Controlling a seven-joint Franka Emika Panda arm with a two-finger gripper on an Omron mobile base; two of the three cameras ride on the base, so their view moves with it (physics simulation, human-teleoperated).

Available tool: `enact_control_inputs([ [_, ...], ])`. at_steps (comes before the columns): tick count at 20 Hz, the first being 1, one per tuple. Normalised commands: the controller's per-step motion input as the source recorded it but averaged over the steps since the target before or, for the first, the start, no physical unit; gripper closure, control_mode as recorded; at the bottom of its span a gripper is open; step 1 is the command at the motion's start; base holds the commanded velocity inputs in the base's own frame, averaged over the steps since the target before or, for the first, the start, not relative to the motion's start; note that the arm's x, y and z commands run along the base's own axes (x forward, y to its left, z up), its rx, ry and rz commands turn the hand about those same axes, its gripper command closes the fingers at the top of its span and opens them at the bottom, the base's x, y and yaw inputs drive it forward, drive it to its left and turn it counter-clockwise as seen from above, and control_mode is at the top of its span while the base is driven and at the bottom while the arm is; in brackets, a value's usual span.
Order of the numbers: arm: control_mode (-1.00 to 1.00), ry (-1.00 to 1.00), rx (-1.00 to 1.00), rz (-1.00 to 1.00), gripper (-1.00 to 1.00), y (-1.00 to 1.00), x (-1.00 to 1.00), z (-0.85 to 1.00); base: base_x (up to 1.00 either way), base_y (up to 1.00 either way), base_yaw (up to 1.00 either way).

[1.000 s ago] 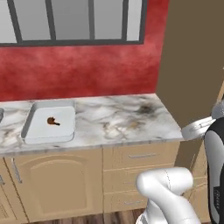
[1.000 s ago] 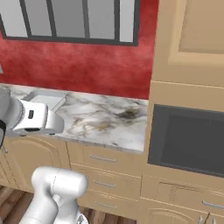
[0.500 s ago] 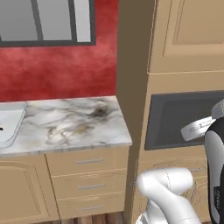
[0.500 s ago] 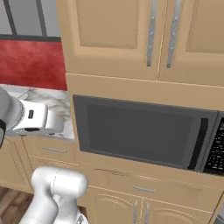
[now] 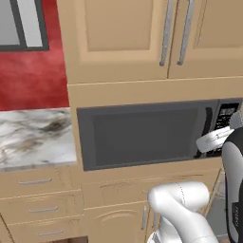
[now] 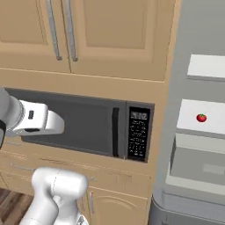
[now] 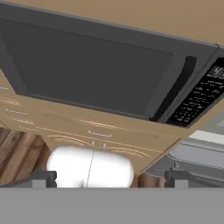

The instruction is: Place one tomato and one chicken drumstick in each tupperware on the nearby counter, to pack two identical lunches.

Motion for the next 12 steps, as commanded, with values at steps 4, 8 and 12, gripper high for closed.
enact_control_inputs([
  [4, 1.0, 0.0, 0.0, 0.0, -1.0, 0.0, 0.0, 0.0, -0.06, -1.0, -0.02],
  [8, 1.0, 0.0, 0.0, 0.0, -1.0, 0.0, 0.0, 0.0, -0.06, -1.0, -0.03],
  [12, 1.0, 0.0, 0.0, 0.0, -1.0, 0.0, 0.0, 0.0, 0.0, -1.0, -0.02],
])
